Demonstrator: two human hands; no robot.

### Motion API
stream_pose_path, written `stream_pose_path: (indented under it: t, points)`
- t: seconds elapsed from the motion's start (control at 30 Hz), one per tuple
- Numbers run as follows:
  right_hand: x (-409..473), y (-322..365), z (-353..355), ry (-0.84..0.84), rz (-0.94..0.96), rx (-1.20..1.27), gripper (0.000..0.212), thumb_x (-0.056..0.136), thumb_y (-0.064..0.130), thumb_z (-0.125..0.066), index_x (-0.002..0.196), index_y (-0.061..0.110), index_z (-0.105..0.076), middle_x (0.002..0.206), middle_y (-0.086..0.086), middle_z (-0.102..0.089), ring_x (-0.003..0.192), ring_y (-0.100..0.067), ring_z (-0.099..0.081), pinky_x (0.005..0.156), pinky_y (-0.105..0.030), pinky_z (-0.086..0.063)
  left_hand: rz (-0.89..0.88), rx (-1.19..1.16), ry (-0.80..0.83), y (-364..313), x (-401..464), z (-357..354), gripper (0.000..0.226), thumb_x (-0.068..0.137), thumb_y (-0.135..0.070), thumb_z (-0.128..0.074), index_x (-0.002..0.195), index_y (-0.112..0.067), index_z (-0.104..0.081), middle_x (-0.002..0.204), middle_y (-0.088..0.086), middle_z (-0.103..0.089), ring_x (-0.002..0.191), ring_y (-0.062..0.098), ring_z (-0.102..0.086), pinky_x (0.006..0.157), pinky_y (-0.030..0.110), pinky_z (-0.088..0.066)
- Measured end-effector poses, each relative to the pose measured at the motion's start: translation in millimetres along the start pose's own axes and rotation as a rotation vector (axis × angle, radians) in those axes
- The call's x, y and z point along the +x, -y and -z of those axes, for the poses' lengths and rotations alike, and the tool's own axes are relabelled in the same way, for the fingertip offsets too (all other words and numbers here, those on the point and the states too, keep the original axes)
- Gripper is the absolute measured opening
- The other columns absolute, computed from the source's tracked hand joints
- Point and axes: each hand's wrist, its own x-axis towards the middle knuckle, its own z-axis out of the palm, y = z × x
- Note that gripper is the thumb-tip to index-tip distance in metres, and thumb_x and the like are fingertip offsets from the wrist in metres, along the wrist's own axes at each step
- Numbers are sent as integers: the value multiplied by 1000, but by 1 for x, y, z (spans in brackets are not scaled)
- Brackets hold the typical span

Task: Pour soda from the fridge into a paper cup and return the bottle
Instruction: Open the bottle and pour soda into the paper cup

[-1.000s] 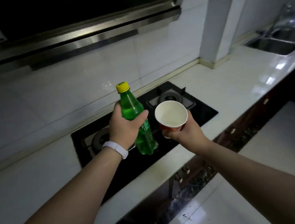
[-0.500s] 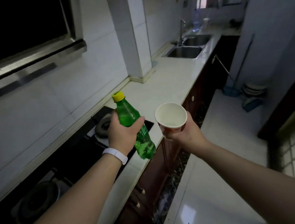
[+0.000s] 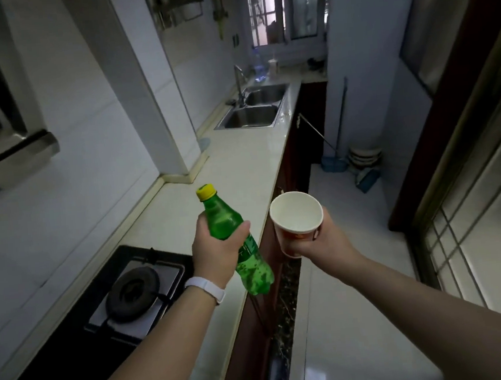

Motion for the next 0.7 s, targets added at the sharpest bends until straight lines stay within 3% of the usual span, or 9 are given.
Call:
stream_pose_path:
  t: [0.17, 0.3, 0.43, 0.63, 0.7]
  points:
    - [47, 4, -9, 2, -2, -42, 78, 67, 29, -87, 130, 32, -41, 114, 16, -59, 102, 5, -57, 73, -12, -49, 3, -35, 52, 15, 57, -8, 40, 70, -33, -85, 99, -33, -58, 86, -8, -68, 79, 11, -68, 73, 39, -58]
    - [85, 4, -15, -9, -6, -59, 82, 64, 35, -88, 130, 36, -40, 115, 10, -61, 104, -8, -61, 78, -30, -57, 10, -52, 72, 22, 105, -10, 38, 72, -31, -85, 99, -32, -58, 87, -7, -68, 81, 13, -67, 72, 35, -55]
    - [117, 2, -21, -58, -3, -132, 79, 63, 37, -88, 127, 40, -42, 113, 12, -62, 102, -7, -62, 83, -37, -57, 10, -71, 118, 32, 149, -15, 38, 73, -27, -85, 98, -34, -58, 89, -6, -69, 82, 13, -67, 72, 32, -54]
    - [150, -3, -20, -107, 12, -171, 79, 64, 43, -86, 128, 40, -40, 117, 14, -58, 106, -3, -59, 84, -28, -53, -8, -53, 176, 42, 185, -40, 38, 74, -27, -85, 98, -34, -57, 88, -8, -68, 80, 9, -66, 70, 29, -52]
    - [162, -4, -13, -121, 17, -172, 76, 65, 36, -87, 127, 37, -42, 117, 15, -58, 106, 0, -58, 83, -18, -50, -4, -55, 185, 42, 194, -53, 37, 74, -28, -85, 99, -33, -57, 89, -7, -68, 81, 11, -66, 70, 31, -53]
